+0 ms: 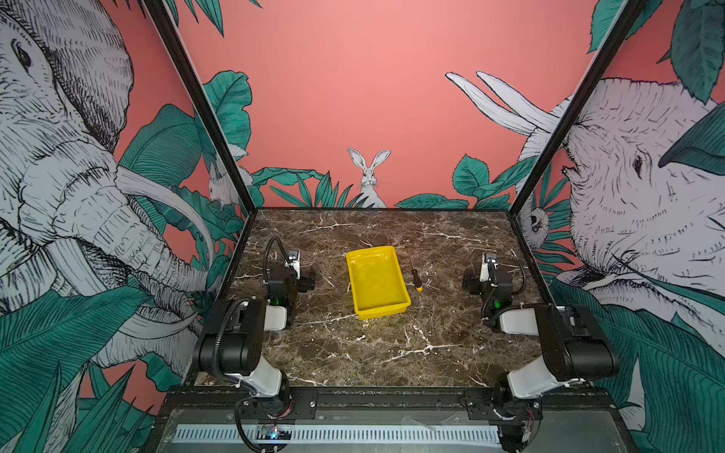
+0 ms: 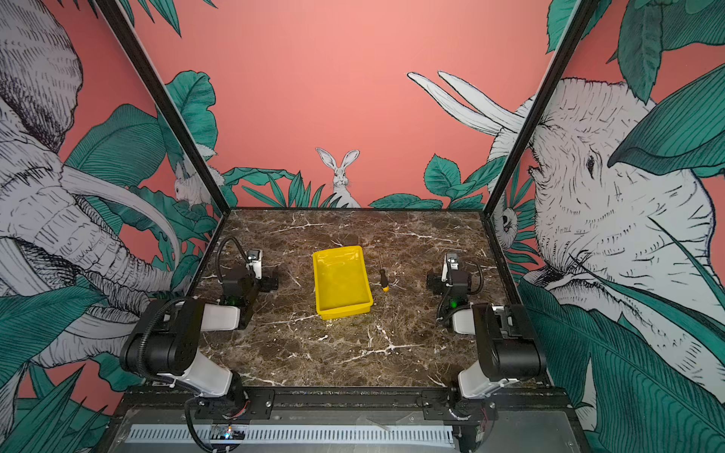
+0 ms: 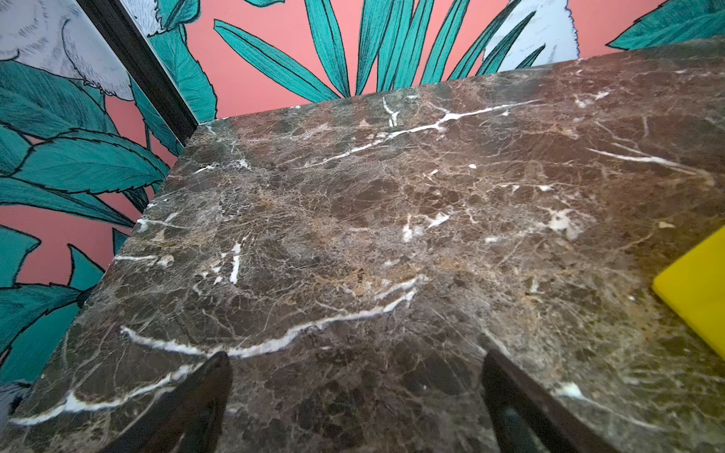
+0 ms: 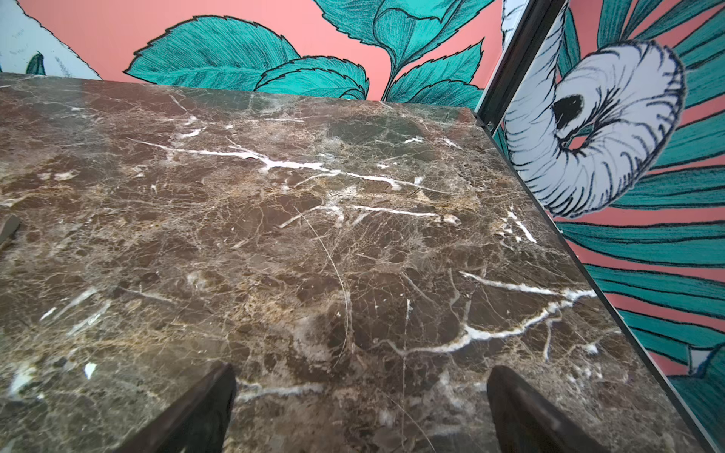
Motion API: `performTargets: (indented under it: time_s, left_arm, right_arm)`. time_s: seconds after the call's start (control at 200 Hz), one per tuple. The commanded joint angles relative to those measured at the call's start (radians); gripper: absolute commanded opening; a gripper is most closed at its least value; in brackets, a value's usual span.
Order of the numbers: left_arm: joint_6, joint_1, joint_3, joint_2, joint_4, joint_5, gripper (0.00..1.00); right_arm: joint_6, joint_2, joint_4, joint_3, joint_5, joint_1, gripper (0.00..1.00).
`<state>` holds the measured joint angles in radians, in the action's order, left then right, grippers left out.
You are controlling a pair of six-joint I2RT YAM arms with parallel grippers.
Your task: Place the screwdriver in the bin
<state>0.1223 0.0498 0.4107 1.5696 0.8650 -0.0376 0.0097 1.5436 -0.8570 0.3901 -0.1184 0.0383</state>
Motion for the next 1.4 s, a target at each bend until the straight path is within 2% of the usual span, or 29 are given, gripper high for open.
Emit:
performTargets:
  time_s: [0.0, 0.42, 0.605, 0.701, 0.781, 1.111, 1.236, 1.281, 1.351, 1.396]
  left_arm:
    - [-0.002, -0.001, 0.006, -0.019, -0.007, 0.002, 1.0]
    - [-0.001, -0.003, 0.007, -0.018, -0.007, 0.002, 1.0]
    - [-0.002, -0.002, 0.007, -0.018, -0.008, 0.003, 1.0]
    - [-0.002, -0.004, 0.008, -0.017, -0.007, 0.002, 1.0]
    - [-0.001, -0.004, 0.008, -0.016, -0.007, 0.003, 1.0]
    - [-0.003, -0.004, 0.008, -0.016, -0.006, 0.002, 1.0]
    - [-0.004, -0.004, 0.007, -0.016, -0.005, 0.003, 1.0]
    - [-0.01, -0.004, 0.006, -0.016, -0.004, -0.015, 1.0]
    - [-0.019, -0.005, 0.002, -0.017, 0.005, -0.031, 1.0]
    - [-0.019, -0.005, 0.002, -0.018, 0.003, -0.031, 1.0]
  right_arm:
    - [-0.01, 0.006, -0.053, 0.001, 0.001, -0.003, 0.99]
    - [-0.012, 0.004, -0.073, -0.009, 0.007, -0.004, 0.99]
    - [-0.034, 0.008, -0.277, -0.121, 0.073, -0.003, 0.99]
    - [-0.035, 0.023, -0.396, -0.173, 0.07, -0.004, 0.99]
    - [-0.034, 0.025, -0.422, -0.183, 0.062, -0.003, 0.99]
    - [-0.033, 0.016, -0.367, -0.158, 0.066, -0.003, 0.99]
    - [-0.022, 0.009, -0.266, -0.107, 0.037, -0.003, 0.99]
    - [-0.008, 0.006, -0.215, -0.081, -0.005, -0.003, 0.99]
    - [0.05, 0.001, -0.11, -0.031, -0.16, -0.003, 0.99]
    - [0.041, -0.002, -0.103, -0.034, -0.138, 0.0, 0.99]
